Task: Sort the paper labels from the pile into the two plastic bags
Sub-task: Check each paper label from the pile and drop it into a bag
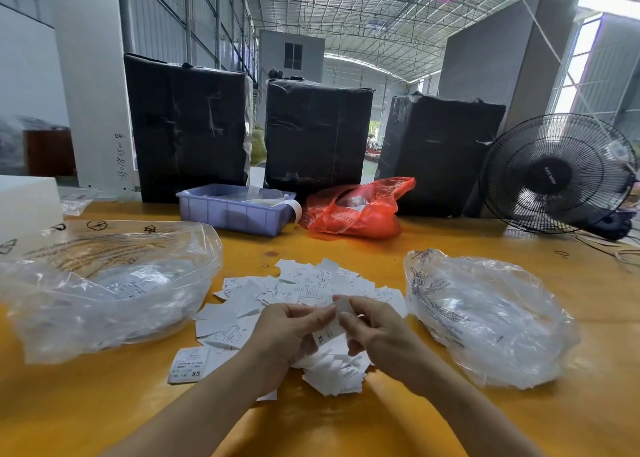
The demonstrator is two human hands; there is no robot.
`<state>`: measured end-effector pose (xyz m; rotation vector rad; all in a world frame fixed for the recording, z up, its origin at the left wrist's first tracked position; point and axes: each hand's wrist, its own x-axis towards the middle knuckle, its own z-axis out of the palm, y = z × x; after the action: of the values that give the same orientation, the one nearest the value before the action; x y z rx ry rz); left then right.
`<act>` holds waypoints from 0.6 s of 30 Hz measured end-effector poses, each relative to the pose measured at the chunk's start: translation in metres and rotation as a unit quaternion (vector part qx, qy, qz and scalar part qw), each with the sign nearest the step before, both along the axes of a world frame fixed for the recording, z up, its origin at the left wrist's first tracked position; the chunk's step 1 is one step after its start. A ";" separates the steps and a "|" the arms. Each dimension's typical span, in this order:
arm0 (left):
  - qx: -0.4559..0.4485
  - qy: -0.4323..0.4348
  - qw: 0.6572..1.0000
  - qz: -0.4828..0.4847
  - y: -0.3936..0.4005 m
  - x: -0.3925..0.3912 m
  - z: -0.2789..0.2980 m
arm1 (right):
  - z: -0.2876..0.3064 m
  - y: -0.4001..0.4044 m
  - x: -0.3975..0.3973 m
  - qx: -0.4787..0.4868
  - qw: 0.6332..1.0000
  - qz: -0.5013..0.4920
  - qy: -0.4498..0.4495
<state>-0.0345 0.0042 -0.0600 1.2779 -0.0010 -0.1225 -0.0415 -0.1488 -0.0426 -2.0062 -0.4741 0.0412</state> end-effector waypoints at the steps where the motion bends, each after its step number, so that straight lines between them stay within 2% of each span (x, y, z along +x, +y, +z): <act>1: -0.005 0.004 1.000 0.012 0.000 0.001 -0.001 | 0.000 0.001 -0.001 -0.002 1.000 0.009 0.006; 9: -0.059 0.022 0.998 0.030 0.000 0.003 0.000 | -0.001 -0.002 0.000 0.092 0.995 -0.016 0.021; 12: -0.060 0.034 0.996 0.048 0.001 0.004 0.001 | 0.000 -0.005 0.002 0.146 0.987 -0.024 0.061; 18: -0.063 0.040 0.996 0.043 0.001 0.004 0.003 | 0.001 -0.005 0.001 0.183 0.979 -0.044 0.077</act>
<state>-0.0309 0.0057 -0.0572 1.1437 0.1132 -0.0976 -0.0407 -0.1535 -0.0414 -1.6451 -0.2707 0.0514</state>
